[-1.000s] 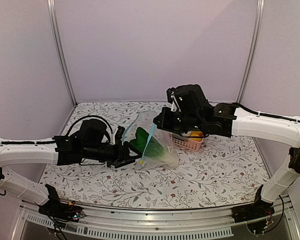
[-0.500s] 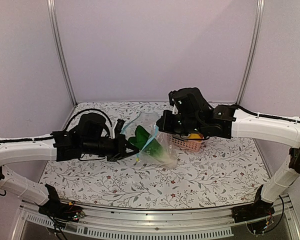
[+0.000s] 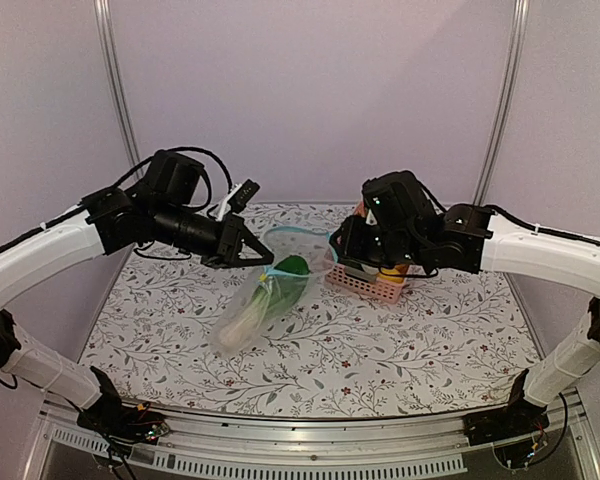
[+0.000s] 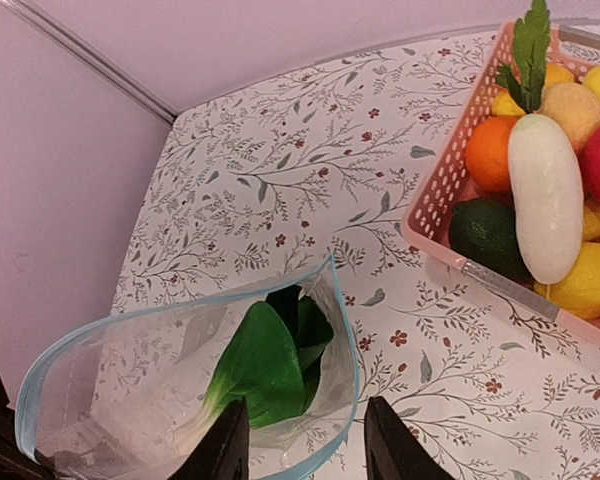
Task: Place the food in the zip-top bag and seal the zipper
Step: Pass from the right arm to the left
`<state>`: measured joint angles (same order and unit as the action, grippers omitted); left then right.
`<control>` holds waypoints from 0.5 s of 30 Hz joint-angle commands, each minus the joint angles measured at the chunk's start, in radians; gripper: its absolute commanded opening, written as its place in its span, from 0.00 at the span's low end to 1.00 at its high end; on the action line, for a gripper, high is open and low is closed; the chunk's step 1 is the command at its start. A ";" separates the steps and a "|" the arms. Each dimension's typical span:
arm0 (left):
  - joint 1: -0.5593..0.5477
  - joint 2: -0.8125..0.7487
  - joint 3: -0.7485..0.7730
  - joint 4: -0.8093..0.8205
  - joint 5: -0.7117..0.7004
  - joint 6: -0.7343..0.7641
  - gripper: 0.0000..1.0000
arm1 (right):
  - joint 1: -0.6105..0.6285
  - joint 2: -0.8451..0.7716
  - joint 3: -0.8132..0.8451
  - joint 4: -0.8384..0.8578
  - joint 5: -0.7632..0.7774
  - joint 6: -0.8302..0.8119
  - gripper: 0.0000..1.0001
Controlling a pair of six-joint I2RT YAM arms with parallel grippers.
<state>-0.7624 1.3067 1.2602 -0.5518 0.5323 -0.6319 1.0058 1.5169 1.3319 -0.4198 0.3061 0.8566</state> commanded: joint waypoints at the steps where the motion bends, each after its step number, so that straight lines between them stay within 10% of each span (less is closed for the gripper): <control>1: 0.026 0.058 -0.004 -0.132 0.088 0.150 0.00 | -0.008 -0.052 -0.033 -0.039 0.056 -0.018 0.45; 6: 0.042 0.086 0.021 -0.154 0.132 0.285 0.00 | -0.017 -0.129 -0.045 -0.086 0.170 -0.104 0.69; 15: 0.123 0.173 0.121 -0.317 0.179 0.557 0.00 | -0.234 -0.132 -0.045 -0.143 0.013 -0.187 0.77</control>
<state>-0.6800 1.4380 1.3251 -0.7681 0.6773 -0.2470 0.8543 1.3388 1.2884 -0.5083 0.4007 0.7364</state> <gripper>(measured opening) 0.006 0.763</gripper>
